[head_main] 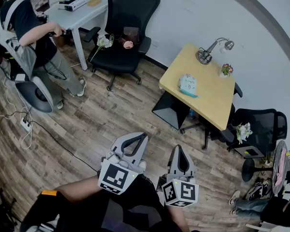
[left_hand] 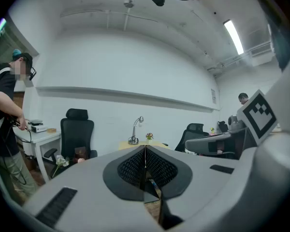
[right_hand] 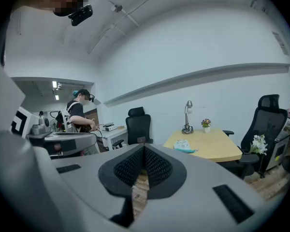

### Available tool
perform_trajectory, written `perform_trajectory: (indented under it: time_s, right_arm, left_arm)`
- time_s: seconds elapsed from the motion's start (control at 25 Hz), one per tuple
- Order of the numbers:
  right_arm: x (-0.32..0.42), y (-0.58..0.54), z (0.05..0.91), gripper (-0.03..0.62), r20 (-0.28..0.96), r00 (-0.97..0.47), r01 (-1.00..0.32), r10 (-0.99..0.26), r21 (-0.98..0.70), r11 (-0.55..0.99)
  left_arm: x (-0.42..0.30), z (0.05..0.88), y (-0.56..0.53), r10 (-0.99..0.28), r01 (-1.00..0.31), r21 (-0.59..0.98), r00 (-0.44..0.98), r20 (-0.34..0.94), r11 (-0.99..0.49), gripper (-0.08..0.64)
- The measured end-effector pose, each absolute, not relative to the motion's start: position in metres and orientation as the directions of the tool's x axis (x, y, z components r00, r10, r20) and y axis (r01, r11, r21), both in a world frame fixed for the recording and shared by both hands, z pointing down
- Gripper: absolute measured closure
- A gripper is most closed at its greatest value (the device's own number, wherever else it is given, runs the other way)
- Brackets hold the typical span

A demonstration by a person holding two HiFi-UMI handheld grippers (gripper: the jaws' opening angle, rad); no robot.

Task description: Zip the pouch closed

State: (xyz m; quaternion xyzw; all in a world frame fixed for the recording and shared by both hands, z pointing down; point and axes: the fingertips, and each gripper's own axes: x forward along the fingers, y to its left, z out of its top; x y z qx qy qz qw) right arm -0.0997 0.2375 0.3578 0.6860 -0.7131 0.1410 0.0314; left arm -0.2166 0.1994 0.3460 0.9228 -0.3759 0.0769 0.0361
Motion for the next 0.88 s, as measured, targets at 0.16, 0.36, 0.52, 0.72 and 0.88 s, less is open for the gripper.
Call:
perform_trajectory:
  time_s: [0.16, 0.36, 0.52, 0.72, 0.88]
  right_arm:
    - [-0.096, 0.235, 0.358, 0.578, 0.242, -0.058, -0.988, -0.969, -0.156, 0.020]
    - [-0.094, 0.234, 0.360, 0.578, 0.243, -0.058, -0.987, -0.968, -0.159, 0.019]
    - [-0.093, 0.235, 0.360, 0.578, 0.242, -0.057, -0.985, -0.969, -0.169, 0.015]
    - [-0.089, 0.232, 0.358, 0.577, 0.228, -0.076, -0.976, -0.971, -0.216, 0.026]
    - [-0.076, 0.231, 0.358, 0.577, 0.223, -0.054, -0.972, -0.973, -0.234, 0.001]
  left_arm:
    - [-0.213, 0.348, 0.198, -0.690, -0.704, 0.026, 0.702, 0.179, -0.710, 0.551]
    - [-0.210, 0.348, 0.197, -0.687, -0.699, 0.011, 0.705, 0.174, -0.715, 0.549]
    - [-0.209, 0.351, 0.198, -0.683, -0.700, 0.033, 0.705, 0.191, -0.714, 0.549]
    - [-0.204, 0.352, 0.200, -0.679, -0.699, 0.042, 0.706, 0.202, -0.714, 0.549]
    - [-0.195, 0.350, 0.199, -0.674, -0.691, 0.024, 0.711, 0.200, -0.722, 0.549]
